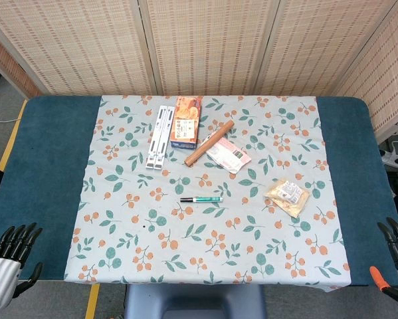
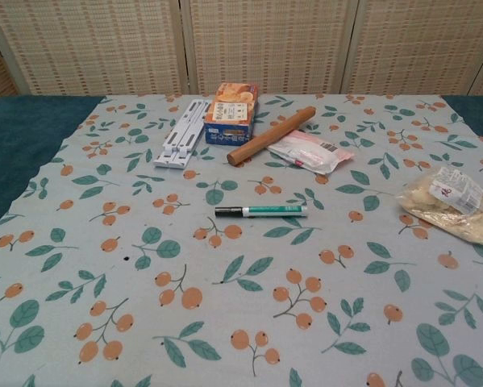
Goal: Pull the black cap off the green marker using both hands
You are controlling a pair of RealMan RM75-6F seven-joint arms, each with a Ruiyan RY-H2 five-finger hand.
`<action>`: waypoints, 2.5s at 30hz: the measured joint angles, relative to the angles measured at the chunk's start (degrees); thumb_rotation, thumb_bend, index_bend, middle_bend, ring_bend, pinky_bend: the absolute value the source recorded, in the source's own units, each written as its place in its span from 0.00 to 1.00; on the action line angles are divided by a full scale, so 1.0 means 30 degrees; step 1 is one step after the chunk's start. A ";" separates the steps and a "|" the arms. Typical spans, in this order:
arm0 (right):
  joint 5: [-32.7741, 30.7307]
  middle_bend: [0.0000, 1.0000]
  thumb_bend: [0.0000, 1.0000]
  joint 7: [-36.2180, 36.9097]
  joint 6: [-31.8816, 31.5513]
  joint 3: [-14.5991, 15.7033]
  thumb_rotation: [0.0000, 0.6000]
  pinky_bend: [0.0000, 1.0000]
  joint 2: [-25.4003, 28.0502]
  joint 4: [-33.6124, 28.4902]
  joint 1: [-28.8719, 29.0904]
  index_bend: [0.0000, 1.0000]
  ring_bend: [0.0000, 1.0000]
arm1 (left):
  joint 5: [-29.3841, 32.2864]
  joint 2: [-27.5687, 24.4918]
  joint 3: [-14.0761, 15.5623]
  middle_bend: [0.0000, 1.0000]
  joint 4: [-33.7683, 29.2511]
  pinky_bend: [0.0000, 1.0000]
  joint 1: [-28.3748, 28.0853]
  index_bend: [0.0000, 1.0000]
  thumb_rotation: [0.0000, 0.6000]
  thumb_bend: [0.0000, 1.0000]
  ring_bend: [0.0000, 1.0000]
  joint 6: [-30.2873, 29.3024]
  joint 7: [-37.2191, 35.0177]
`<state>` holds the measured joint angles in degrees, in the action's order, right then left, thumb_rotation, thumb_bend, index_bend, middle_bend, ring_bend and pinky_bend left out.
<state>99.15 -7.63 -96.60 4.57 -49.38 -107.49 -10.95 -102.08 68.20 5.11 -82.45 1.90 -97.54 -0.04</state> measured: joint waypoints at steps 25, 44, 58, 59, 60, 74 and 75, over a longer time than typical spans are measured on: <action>-0.3769 0.15 0.21 -1.0432 0.8498 -0.3248 1.00 0.00 -0.9113 -0.0706 0.5888 0.20 0.00 | 0.1019 0.0106 -0.0796 0.00 -0.0829 0.03 -0.1338 0.00 1.00 0.37 0.00 0.1921 0.0265; -1.5056 0.20 0.24 -1.9372 1.1259 -0.8120 1.00 0.00 -2.1057 0.8256 1.5780 0.36 0.00 | 0.2943 0.0435 -0.1549 0.00 -0.0459 0.03 -0.1502 0.00 1.00 0.38 0.00 0.2613 0.0787; -1.6178 0.24 0.25 -1.8258 1.0911 -0.8375 1.00 0.00 -2.3634 1.2673 1.8194 0.41 0.00 | 0.3462 0.0213 -0.1746 0.00 -0.0361 0.03 -0.1554 0.00 1.00 0.38 0.00 0.2724 0.0267; -1.6216 0.24 0.25 -1.8238 1.0859 -0.8364 1.00 0.00 -2.3672 1.2732 1.8259 0.42 0.00 | 0.3474 0.0202 -0.1745 0.00 -0.0357 0.03 -0.1551 0.00 1.00 0.38 0.00 0.2720 0.0234; -1.6250 0.24 0.25 -1.8236 1.0813 -0.8346 1.00 0.00 -2.3703 1.2794 1.8317 0.42 0.00 | 0.3488 0.0196 -0.1745 0.00 -0.0352 0.03 -0.1553 0.00 1.00 0.38 0.00 0.2725 0.0221; -1.6834 0.30 0.26 -1.8318 1.0262 -0.7944 1.00 0.00 -2.4110 1.3443 1.8908 0.52 0.00 | 0.3580 0.0080 -0.1710 0.00 -0.0410 0.03 -0.1561 0.00 1.00 0.39 0.00 0.2770 0.0250; -1.6856 0.30 0.27 -1.8321 1.0236 -0.7898 1.00 0.00 -2.4138 1.3507 1.8921 0.53 0.00 | 0.3618 0.0078 -0.1717 0.00 -0.0399 0.03 -0.1562 0.00 1.00 0.39 0.00 0.2787 0.0246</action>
<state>48.58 -62.59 -65.89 -19.12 -121.80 -66.97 45.81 -91.22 68.44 -0.04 -83.65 -2.78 -89.18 0.70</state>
